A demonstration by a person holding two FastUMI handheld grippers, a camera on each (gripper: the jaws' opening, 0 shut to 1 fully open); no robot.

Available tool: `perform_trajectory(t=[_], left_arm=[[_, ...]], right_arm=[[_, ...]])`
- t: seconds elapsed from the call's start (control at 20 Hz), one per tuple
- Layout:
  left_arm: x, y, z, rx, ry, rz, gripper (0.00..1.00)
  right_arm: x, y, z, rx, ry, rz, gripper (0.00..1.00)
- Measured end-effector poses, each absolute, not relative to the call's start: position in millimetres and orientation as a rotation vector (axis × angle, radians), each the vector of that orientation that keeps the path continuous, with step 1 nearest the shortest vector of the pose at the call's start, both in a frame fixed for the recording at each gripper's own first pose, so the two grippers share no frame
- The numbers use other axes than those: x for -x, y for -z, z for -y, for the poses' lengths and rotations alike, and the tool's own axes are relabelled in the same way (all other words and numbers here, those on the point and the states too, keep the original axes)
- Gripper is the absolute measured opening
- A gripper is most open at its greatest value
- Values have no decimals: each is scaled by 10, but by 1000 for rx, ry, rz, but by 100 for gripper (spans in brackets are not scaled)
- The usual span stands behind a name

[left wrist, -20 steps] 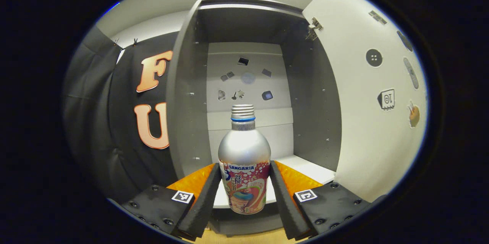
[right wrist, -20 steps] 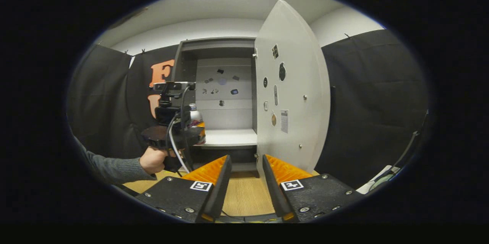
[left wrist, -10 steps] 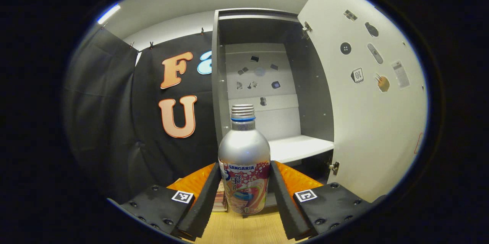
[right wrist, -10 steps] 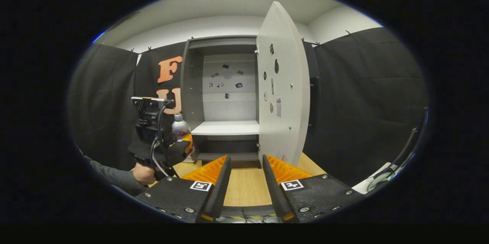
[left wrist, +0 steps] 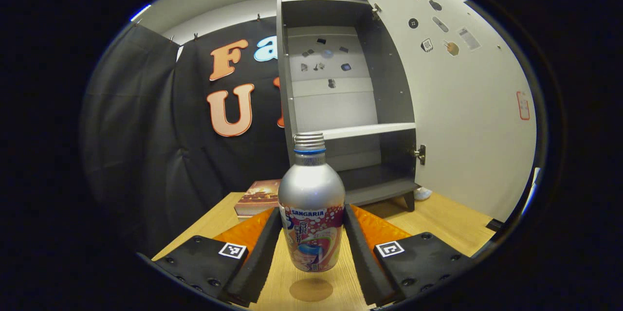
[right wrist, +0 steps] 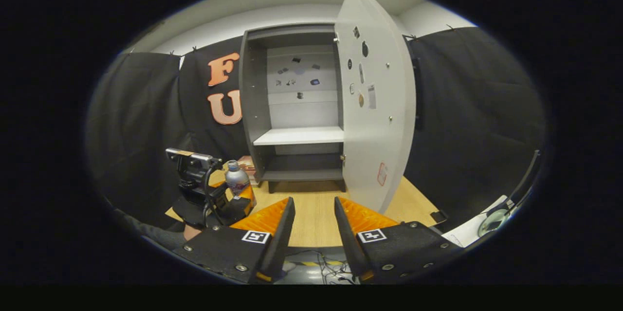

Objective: Open the cabinet door with the right hand, grasp the bottle in the cabinet with the left hand and place it on the coaster, then close the cabinet door with the right hand.

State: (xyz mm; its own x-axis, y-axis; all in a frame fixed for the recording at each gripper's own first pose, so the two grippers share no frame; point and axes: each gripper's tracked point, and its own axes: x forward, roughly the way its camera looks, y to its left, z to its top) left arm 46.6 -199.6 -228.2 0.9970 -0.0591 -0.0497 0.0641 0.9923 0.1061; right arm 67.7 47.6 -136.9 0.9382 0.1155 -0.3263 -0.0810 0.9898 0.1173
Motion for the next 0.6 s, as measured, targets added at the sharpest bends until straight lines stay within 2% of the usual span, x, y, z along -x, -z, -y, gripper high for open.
perform_trajectory(t=[0.1, 0.15, 0.2, 0.4, 0.45, 0.5, 0.6], left_arm=[[-457, 2475, 1941, -111, 53, -61, 81], [-458, 2579, 1929, -110, 56, -68, 81], [-470, 2709, 1912, -114, 54, -80, 81], [-490, 3229, 1815, -106, 32, -156, 82], [-498, 3317, 1797, -103, 27, -171, 82], [-498, 3415, 1777, -96, 23, -194, 82], [-494, 3510, 1763, -84, 5, -218, 82]], right_arm=[[-725, 1532, -568, -113, -126, -380, 51], [-747, 1621, -597, -103, -130, -404, 55], [-763, 1685, -612, -93, -132, -422, 51], [-811, 1836, -707, -74, -153, -472, 51], [-809, 1873, -709, -65, -156, -485, 55], [-809, 1895, -716, -60, -158, -491, 51], [-841, 1944, -742, -62, -163, -510, 51]])
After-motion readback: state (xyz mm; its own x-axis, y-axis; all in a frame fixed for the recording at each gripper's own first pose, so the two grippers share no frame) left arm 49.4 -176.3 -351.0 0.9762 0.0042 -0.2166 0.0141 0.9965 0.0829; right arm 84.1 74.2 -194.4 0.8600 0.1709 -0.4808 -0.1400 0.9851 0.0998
